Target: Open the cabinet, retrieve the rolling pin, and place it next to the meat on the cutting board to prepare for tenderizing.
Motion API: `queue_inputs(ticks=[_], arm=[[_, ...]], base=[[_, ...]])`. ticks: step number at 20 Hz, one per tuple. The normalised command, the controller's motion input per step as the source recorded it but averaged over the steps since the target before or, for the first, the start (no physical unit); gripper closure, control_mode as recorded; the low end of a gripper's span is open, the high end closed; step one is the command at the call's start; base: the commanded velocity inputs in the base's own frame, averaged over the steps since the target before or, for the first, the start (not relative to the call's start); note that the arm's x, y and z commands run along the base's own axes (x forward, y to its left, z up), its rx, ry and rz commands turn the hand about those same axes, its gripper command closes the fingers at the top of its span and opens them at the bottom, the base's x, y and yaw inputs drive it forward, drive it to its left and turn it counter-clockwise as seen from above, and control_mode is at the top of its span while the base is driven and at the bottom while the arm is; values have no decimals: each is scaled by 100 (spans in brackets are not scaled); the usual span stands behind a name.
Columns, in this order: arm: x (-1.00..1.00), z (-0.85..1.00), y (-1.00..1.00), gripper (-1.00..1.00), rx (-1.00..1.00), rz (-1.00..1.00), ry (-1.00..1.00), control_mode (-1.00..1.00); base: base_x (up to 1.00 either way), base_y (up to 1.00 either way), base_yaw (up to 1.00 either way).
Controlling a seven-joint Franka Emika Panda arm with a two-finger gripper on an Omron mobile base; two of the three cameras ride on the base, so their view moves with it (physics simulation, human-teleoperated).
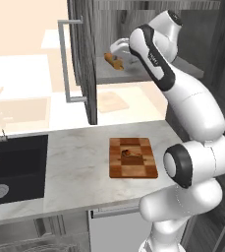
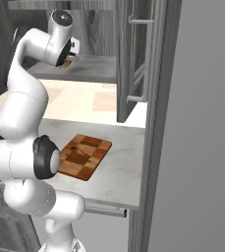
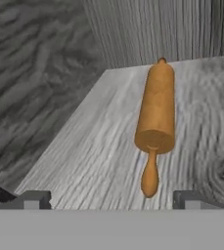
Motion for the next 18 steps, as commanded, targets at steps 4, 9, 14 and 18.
queue_inputs(ticks=[4,9,14,18], arm=[[31,-5,-10,-100,-20,0,-6,-100],[21,-21,-8,-100,-19,0,-5,-100],[26,-25,0,-100,-13,-4,-2,-100],[39,-19,0,-100,-6,-8,0,-100]], base=[[0,0,0],[0,0,0],[0,0,0],[0,0,0]])
